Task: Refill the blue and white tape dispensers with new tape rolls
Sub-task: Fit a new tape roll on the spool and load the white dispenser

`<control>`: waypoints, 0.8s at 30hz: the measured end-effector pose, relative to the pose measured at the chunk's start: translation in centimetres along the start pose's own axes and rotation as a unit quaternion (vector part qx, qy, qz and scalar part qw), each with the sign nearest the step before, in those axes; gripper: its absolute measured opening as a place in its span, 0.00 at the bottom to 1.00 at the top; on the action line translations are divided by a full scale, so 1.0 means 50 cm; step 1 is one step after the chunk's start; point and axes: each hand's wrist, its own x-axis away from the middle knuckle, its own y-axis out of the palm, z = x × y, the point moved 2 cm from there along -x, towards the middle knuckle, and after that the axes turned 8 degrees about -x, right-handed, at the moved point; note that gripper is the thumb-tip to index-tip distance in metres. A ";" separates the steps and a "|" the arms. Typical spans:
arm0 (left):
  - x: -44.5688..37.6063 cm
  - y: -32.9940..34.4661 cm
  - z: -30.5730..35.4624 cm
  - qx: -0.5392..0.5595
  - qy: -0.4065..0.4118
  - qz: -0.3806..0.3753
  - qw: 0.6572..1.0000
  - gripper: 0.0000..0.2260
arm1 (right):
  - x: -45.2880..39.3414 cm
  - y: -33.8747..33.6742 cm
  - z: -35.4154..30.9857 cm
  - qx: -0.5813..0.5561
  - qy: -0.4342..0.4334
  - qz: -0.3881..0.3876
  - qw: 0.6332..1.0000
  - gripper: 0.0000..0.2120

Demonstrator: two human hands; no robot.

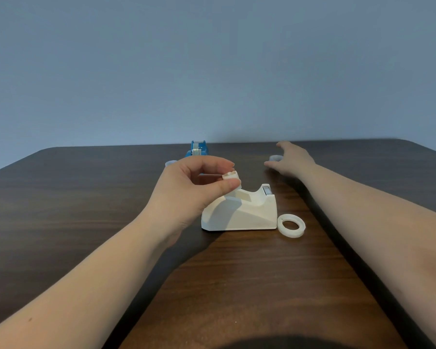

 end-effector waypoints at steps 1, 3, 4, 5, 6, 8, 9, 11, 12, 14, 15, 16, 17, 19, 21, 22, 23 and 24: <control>0.000 0.000 0.000 0.003 0.001 0.000 1.000 0.09 | -0.002 0.004 -0.003 -0.006 -0.003 0.004 1.000 0.31; -0.001 0.000 -0.001 -0.002 0.001 0.002 1.000 0.09 | 0.000 0.010 -0.011 -0.019 -0.006 0.009 1.000 0.27; -0.002 0.000 -0.002 -0.006 0.000 0.003 1.000 0.09 | 0.004 0.011 -0.016 -0.027 -0.011 0.011 1.000 0.27; -0.002 0.000 -0.002 -0.008 0.000 0.004 1.000 0.09 | 0.011 0.012 -0.023 -0.037 -0.020 0.013 0.999 0.26; -0.001 0.000 -0.002 -0.006 0.000 0.004 1.000 0.09 | 0.022 0.010 -0.032 -0.051 -0.033 0.016 0.998 0.26; 0.000 0.000 -0.001 -0.003 0.000 0.004 1.000 0.09 | 0.050 -0.002 -0.057 -0.110 -0.062 0.024 0.992 0.24; 0.001 0.000 -0.001 -0.001 0.001 0.006 1.000 0.09 | 0.070 -0.011 -0.071 -0.163 -0.071 0.024 0.984 0.23; 0.004 0.000 0.001 0.009 0.007 0.014 1.000 0.09 | 0.121 -0.036 -0.104 -0.288 -0.072 0.008 0.955 0.21; 0.005 -0.001 0.001 0.015 0.012 0.024 1.000 0.09 | 0.149 -0.050 -0.120 -0.338 -0.067 -0.004 0.939 0.20; 0.007 -0.003 0.003 0.019 0.023 0.044 0.999 0.09 | 0.208 -0.078 -0.147 -0.427 -0.056 -0.042 0.901 0.17; 0.009 -0.005 0.006 0.019 0.030 0.051 0.998 0.09 | 0.237 -0.090 -0.157 -0.477 -0.051 -0.071 0.874 0.14; 0.010 -0.007 0.008 0.017 0.038 0.058 0.997 0.09 | 0.264 -0.100 -0.164 -0.520 -0.046 -0.104 0.846 0.10; 0.012 -0.009 0.011 0.011 0.046 0.064 0.997 0.09 | 0.290 -0.108 -0.169 -0.550 -0.041 -0.133 0.824 0.07; 0.016 -0.010 0.016 0.006 0.065 0.075 0.995 0.10 | 0.330 -0.118 -0.174 -0.582 -0.031 -0.170 0.795 0.03; 0.022 -0.007 0.020 0.008 0.087 0.085 0.993 0.10 | 0.353 -0.118 -0.173 -0.608 -0.021 -0.187 0.771 0.05; 0.024 -0.005 0.022 0.008 0.100 0.088 0.991 0.10 | 0.358 -0.116 -0.172 -0.618 -0.016 -0.192 0.762 0.06; 0.027 -0.003 0.023 0.003 0.113 0.089 0.990 0.10 | 0.362 -0.113 -0.171 -0.624 -0.013 -0.198 0.756 0.09; 0.030 -0.001 0.024 -0.010 0.126 0.091 0.988 0.10 | 0.365 -0.109 -0.170 -0.626 -0.010 -0.205 0.752 0.11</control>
